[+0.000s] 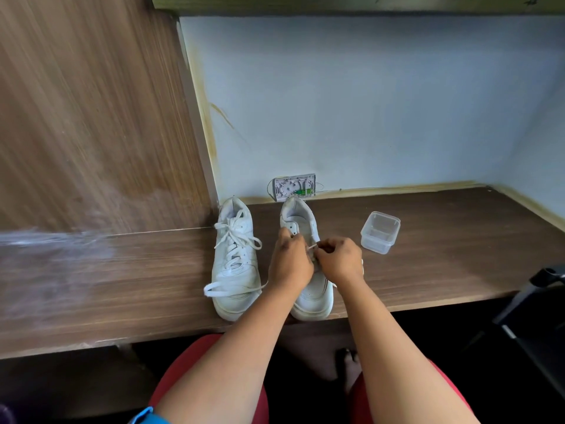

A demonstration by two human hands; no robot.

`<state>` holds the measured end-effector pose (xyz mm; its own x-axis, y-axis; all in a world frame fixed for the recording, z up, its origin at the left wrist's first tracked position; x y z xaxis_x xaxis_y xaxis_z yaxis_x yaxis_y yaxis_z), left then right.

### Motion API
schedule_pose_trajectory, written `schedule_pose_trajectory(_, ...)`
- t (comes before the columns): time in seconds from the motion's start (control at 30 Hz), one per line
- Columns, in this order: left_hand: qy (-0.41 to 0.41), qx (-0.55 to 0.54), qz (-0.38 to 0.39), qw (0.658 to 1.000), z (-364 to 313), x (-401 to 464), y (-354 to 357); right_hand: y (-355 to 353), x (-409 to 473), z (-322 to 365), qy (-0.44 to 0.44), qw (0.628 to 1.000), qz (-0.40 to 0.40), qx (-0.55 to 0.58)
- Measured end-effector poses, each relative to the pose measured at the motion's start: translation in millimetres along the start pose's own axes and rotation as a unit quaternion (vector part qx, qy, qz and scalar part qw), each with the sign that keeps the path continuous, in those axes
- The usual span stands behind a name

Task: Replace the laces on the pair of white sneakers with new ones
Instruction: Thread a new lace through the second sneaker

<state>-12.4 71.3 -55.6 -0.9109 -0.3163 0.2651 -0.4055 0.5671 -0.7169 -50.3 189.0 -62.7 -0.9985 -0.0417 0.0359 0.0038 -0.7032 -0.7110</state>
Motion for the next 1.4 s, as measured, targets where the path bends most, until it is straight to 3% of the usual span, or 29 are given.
schedule_pose_trajectory(0.2,0.044,0.108,0.018,0.993,-5,0,0,0,1,-3,0.004,1.0,0.007,0.011)
schedule_pose_trajectory(0.5,0.088,0.148,0.059,0.983,-10,6,1,1,2,-5,0.008,1.0,0.025,0.009)
schedule_pose_trajectory(0.8,0.089,0.045,0.061,0.993,7,17,9,8,13,-20,0.033,0.99,0.064,0.125)
schedule_pose_trajectory(0.97,0.087,-0.012,0.083,0.993,11,16,4,9,15,-22,0.052,0.99,0.065,0.113)
schedule_pose_trajectory(1.07,0.063,-0.04,0.117,0.99,19,18,-2,-10,29,-39,0.138,0.969,-0.019,0.204)
schedule_pose_trajectory(1.13,0.049,-0.075,0.139,0.986,22,17,-7,-27,34,-46,0.181,0.924,-0.063,0.331)
schedule_pose_trajectory(1.23,0.048,-0.1,0.145,0.983,22,16,-12,-26,31,-40,0.187,0.847,-0.011,0.498)
schedule_pose_trajectory(1.3,0.051,-0.109,0.138,0.983,20,17,-14,-17,27,-34,0.181,0.861,0.011,0.476)
schedule_pose_trajectory(1.4,0.055,-0.114,0.134,0.983,18,16,-14,-12,28,-34,0.173,0.885,-0.017,0.432)
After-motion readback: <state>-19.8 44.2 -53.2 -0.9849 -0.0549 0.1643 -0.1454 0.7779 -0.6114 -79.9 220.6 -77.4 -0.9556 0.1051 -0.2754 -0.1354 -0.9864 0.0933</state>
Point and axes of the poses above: each hand's wrist, its own x-axis towards the middle knuckle, its own y-axis out of the palm, z = x × y, the point moved 6 cm from there along x, towards the middle knuckle, and after that the axes turned 11 degrees about -x, right-handed, at the moved point
